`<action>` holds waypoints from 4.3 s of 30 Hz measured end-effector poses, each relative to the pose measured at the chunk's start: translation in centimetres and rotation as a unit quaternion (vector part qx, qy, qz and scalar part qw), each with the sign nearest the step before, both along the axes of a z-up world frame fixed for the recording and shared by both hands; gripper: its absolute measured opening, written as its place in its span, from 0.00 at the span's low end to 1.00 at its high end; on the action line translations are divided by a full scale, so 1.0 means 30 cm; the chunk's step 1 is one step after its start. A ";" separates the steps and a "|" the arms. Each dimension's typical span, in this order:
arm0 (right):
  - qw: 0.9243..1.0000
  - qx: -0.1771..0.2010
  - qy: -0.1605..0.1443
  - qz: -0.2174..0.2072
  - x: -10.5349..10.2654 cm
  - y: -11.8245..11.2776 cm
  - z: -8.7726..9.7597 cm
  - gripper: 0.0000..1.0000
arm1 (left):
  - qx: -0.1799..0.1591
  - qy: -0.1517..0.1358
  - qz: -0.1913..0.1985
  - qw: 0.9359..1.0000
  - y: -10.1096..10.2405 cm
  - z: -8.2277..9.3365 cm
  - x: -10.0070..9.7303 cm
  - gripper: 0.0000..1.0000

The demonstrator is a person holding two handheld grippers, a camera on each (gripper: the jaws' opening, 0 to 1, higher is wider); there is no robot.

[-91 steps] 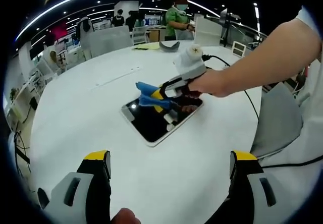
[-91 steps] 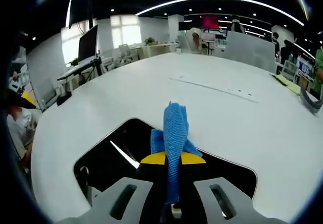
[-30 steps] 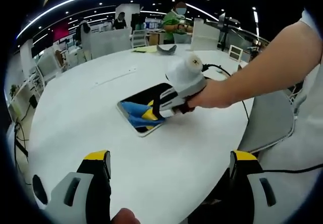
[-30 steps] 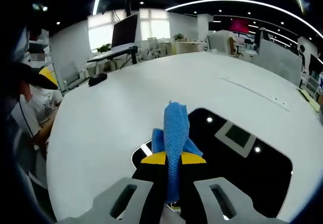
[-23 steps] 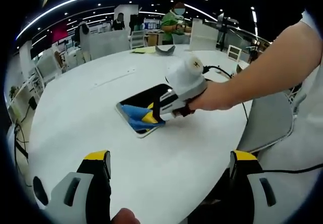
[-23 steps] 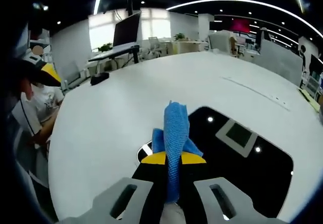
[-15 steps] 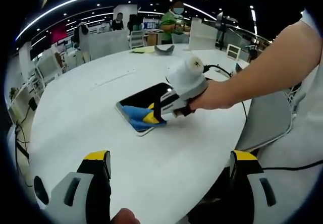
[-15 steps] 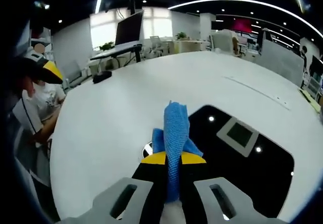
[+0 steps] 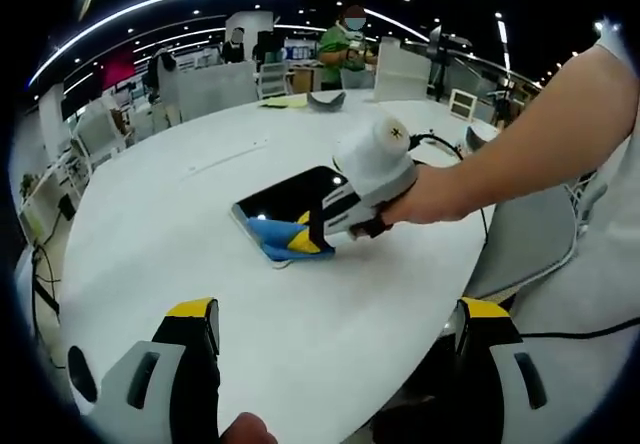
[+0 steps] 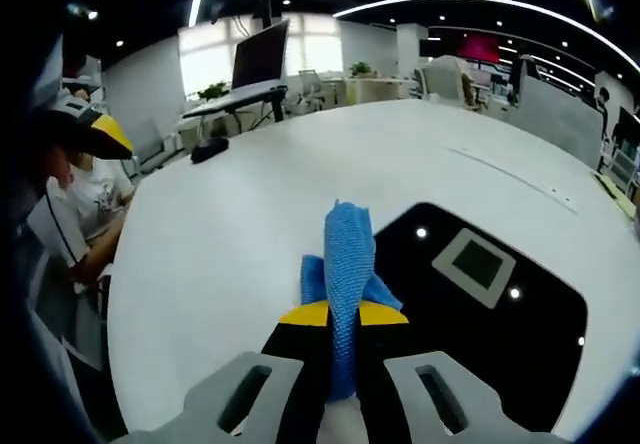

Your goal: Wipe the mirror surface with the cleaning cloth until all visible marks leave the cleaned area.

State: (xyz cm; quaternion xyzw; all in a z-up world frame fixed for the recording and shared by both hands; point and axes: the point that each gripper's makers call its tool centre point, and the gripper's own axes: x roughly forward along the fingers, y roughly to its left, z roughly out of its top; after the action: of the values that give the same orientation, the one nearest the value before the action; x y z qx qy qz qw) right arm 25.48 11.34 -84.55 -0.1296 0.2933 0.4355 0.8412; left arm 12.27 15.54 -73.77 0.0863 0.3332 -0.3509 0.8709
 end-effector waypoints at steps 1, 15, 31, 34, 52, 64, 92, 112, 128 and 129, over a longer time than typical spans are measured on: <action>1.000 0.000 0.000 0.000 -0.001 0.000 -0.001 0.03 | -0.001 0.000 0.001 1.000 -0.001 0.001 0.000 0.99; 1.000 0.003 0.007 -0.002 -0.005 0.002 0.004 0.03 | -0.001 -0.003 0.001 1.000 -0.002 0.003 -0.010 0.99; 1.000 0.021 -0.011 0.000 0.025 0.020 0.140 0.03 | 0.000 -0.016 0.011 1.000 0.001 0.024 0.009 0.99; 1.000 0.024 -0.004 0.002 0.019 0.018 0.139 0.03 | 0.003 -0.015 0.009 1.000 -0.003 0.020 0.006 0.99; 0.999 0.036 -0.012 -0.016 0.026 -0.087 0.189 0.03 | 0.004 -0.020 0.012 1.000 -0.027 0.038 0.007 0.99; 0.998 0.033 -0.034 -0.030 0.063 -0.276 0.220 0.03 | 0.024 -0.030 0.014 0.999 -0.068 0.059 0.031 0.99; 0.996 0.019 -0.039 -0.073 0.102 -0.648 0.195 0.03 | 0.048 -0.029 0.041 0.998 -0.165 0.050 0.016 0.99; 0.992 0.000 -0.036 -0.118 0.152 -0.894 0.173 0.03 | 0.060 -0.026 0.041 0.997 -0.184 0.045 0.033 0.99; 0.992 -0.007 -0.025 -0.126 0.189 -0.932 0.124 0.03 | 0.071 -0.024 0.035 0.997 -0.193 0.050 0.033 0.99; 0.992 -0.006 -0.024 -0.127 0.188 -0.931 0.118 0.03 | 0.072 -0.022 0.034 0.997 -0.193 0.048 0.030 0.99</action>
State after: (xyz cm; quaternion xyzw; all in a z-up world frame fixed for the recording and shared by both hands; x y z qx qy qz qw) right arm 31.12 -16.58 -81.01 -0.1064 0.2894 0.3202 0.8958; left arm 13.18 9.74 -72.33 0.1452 0.3413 -0.2938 0.8810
